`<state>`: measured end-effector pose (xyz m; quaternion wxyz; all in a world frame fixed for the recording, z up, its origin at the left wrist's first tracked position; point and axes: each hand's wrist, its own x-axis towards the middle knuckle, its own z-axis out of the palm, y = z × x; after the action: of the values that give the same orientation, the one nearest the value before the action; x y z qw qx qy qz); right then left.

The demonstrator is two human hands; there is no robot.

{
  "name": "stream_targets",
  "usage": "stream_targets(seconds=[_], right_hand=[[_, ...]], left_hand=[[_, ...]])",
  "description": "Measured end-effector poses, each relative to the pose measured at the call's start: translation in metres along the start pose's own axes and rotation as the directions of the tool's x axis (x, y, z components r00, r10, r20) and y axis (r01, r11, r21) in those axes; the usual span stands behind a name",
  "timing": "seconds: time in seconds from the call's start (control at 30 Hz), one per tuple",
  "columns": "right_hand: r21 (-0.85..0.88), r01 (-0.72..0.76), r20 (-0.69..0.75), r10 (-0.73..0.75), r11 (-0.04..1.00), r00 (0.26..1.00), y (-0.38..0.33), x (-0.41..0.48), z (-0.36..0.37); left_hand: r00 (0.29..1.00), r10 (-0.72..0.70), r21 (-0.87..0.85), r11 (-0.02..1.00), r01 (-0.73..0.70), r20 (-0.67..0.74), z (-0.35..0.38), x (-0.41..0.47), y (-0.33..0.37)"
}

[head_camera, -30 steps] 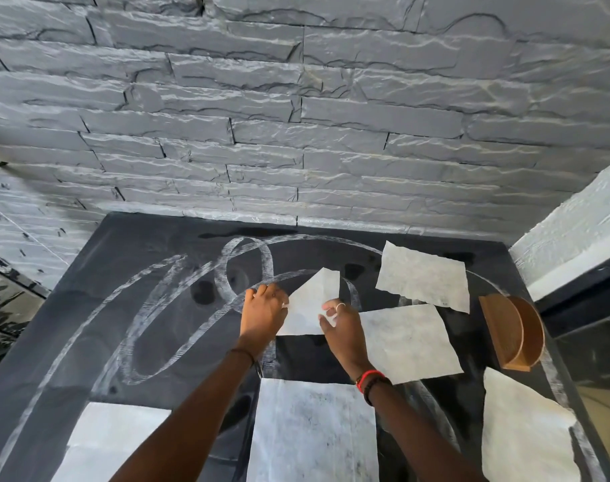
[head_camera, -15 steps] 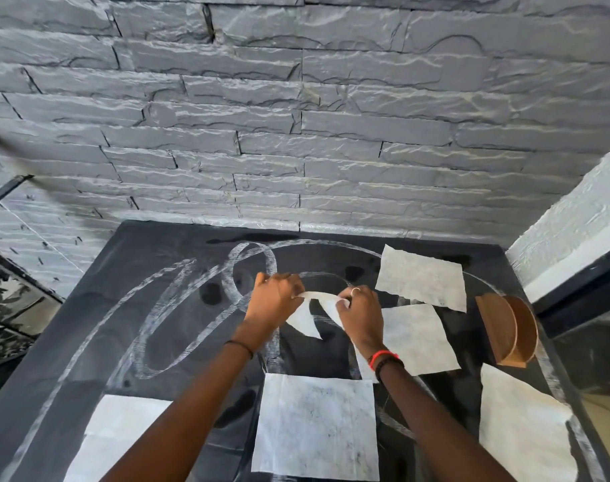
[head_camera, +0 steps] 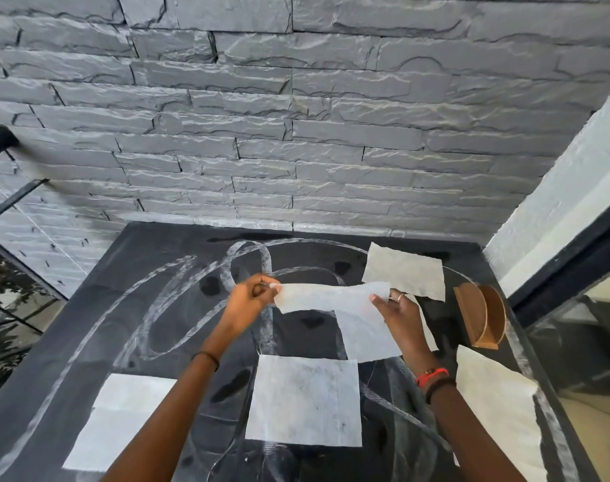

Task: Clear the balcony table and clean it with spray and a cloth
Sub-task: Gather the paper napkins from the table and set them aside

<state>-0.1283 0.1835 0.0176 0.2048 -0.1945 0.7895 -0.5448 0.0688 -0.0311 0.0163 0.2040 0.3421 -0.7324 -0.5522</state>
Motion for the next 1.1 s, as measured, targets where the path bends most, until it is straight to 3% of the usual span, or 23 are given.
stream_targets(seconds=[0.07, 0.13, 0.33, 0.43, 0.53, 0.63, 0.8, 0.97, 1.1], right_hand=[[0.086, -0.006, 0.003, 0.006, 0.996, 1.000, -0.001, -0.015, -0.010], [0.135, -0.056, 0.033, 0.052, 0.989, 0.998, 0.008, -0.024, -0.015], [0.200, -0.259, 0.184, 0.224, 0.945, 0.957, 0.030, -0.059, -0.017], [0.138, -0.334, 0.284, 0.286, 0.932, 0.915, 0.050, -0.075, -0.012], [0.053, -0.366, 0.276, 0.338, 0.929, 0.900, 0.065, -0.085, -0.003], [-0.011, -0.381, 0.225, 0.374, 0.924, 0.900, 0.078, -0.087, 0.011], [-0.251, -0.240, 0.133, 0.279, 0.938, 0.951, 0.101, -0.080, 0.030], [-0.362, -0.100, 0.107, 0.148, 0.927, 0.983, 0.102, -0.080, 0.037], [-0.368, -0.098, 0.045, 0.123, 0.924, 0.991, 0.096, -0.074, 0.029]], left_hand=[[0.999, -0.037, -0.152, 0.987, 0.042, 0.032, 0.001, -0.012, 0.004], [0.990, -0.102, -0.185, 0.975, 0.119, 0.097, 0.000, -0.024, 0.011], [0.935, -0.278, -0.078, 0.950, 0.301, 0.221, -0.005, -0.050, 0.001], [0.891, -0.403, 0.035, 0.914, 0.405, 0.210, 0.001, -0.056, -0.024], [0.857, -0.490, 0.127, 0.871, 0.474, 0.159, 0.008, -0.060, -0.049], [0.892, -0.442, 0.242, 0.880, 0.410, 0.097, 0.008, -0.064, -0.072], [0.938, -0.346, 0.444, 0.844, 0.301, 0.021, 0.009, -0.070, -0.091], [0.936, -0.351, 0.518, 0.798, 0.307, -0.014, 0.008, -0.067, -0.104], [0.951, -0.250, 0.507, 0.805, 0.308, -0.180, 0.003, -0.063, -0.103]])
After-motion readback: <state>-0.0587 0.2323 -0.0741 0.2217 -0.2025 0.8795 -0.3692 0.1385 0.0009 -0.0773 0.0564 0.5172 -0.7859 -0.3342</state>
